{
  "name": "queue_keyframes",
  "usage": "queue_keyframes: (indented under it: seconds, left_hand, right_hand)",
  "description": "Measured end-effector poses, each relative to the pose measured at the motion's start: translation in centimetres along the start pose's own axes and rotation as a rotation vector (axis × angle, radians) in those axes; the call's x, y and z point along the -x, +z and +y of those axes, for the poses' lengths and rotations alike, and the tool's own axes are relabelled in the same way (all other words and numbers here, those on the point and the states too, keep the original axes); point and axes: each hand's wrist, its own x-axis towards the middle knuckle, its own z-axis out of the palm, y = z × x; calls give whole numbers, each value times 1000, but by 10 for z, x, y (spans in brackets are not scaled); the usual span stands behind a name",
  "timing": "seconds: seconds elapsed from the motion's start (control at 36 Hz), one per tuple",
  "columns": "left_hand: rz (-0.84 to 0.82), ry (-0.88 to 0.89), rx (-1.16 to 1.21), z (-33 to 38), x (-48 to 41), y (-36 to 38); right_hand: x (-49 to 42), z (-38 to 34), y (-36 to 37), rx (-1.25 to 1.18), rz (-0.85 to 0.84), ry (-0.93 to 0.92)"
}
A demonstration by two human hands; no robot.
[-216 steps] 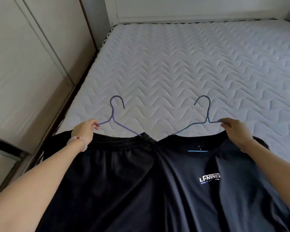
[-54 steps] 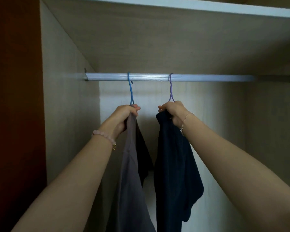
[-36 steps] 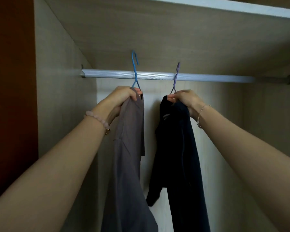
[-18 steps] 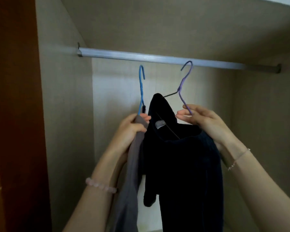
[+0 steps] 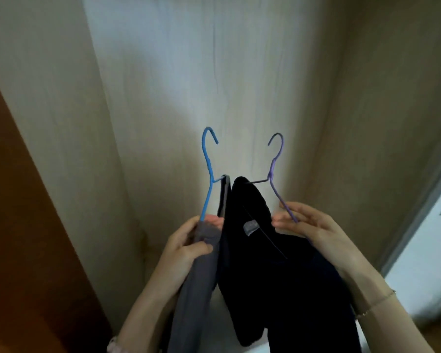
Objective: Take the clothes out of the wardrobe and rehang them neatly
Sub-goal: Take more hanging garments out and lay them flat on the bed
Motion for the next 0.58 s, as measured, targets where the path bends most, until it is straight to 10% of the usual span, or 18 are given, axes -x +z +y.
queue_keyframes:
  seconds: [0.58]
  left_hand:
    - [-339, -196, 49, -49, 73, -40]
  right_hand:
    - [159, 26, 137, 110, 629, 49]
